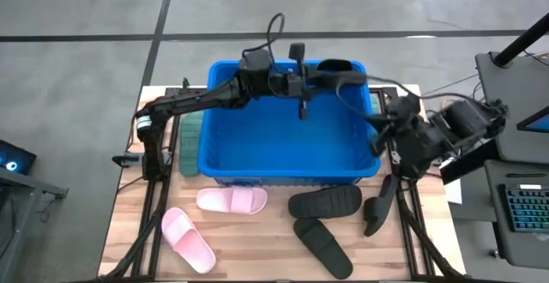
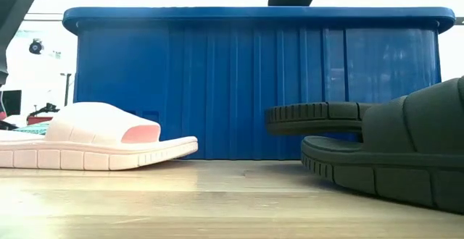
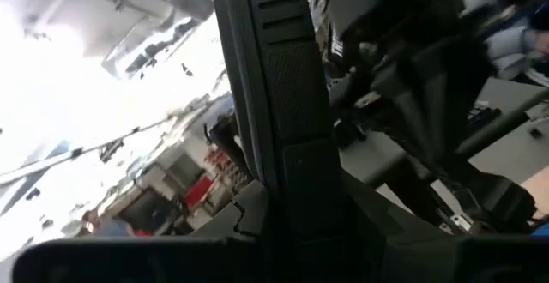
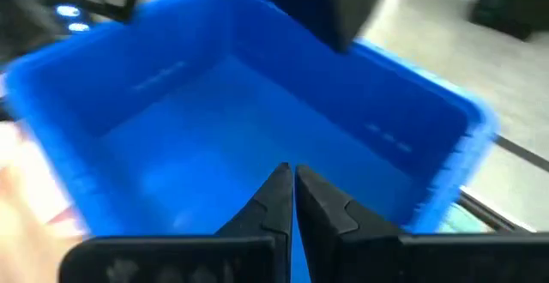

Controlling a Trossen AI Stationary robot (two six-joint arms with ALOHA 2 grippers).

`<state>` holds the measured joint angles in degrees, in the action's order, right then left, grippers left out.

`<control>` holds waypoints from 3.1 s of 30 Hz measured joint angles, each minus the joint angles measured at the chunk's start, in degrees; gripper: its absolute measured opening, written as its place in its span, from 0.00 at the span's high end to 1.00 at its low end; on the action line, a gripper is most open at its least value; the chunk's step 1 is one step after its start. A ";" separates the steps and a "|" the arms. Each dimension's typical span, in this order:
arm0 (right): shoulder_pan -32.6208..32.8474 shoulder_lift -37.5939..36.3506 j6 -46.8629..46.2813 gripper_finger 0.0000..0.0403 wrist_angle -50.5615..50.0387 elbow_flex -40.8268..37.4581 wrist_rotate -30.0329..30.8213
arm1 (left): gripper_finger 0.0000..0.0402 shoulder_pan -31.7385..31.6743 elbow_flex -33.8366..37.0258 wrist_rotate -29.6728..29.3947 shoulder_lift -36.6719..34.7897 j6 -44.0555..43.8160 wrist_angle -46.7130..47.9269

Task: Pick and place slides into bin
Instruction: Put the black slipper into the blue bin

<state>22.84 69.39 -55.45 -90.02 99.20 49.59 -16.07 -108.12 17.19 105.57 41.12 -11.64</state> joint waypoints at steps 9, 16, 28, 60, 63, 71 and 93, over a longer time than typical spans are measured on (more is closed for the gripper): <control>-19.65 0.02 6.56 0.98 -0.01 1.50 -4.38 | 0.83 -10.01 3.71 15.07 -0.03 -1.94 -6.92; -26.17 0.50 7.91 0.98 0.02 5.10 -4.61 | 0.83 -11.81 5.22 21.65 2.73 -6.19 -18.64; -29.52 3.01 12.29 0.98 0.26 9.06 -10.22 | 0.83 -10.20 7.80 18.84 8.82 4.47 -22.29; -30.11 0.87 28.93 0.98 0.00 15.47 -31.82 | 0.83 -5.55 12.15 12.85 14.21 14.75 -27.62; -30.11 1.05 28.03 0.98 0.05 15.17 -32.35 | 0.83 -5.42 12.15 12.83 15.14 14.75 -28.55; -30.11 1.26 26.94 0.98 0.24 15.08 -33.56 | 0.83 -4.68 12.15 13.27 16.28 14.53 -28.68; -28.43 2.36 26.11 0.98 2.47 15.01 -33.65 | 0.83 -4.55 13.23 13.30 16.21 0.67 -28.59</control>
<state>-5.58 71.75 -29.34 -87.54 114.21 15.93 -20.62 -94.88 30.48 121.78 41.79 -40.23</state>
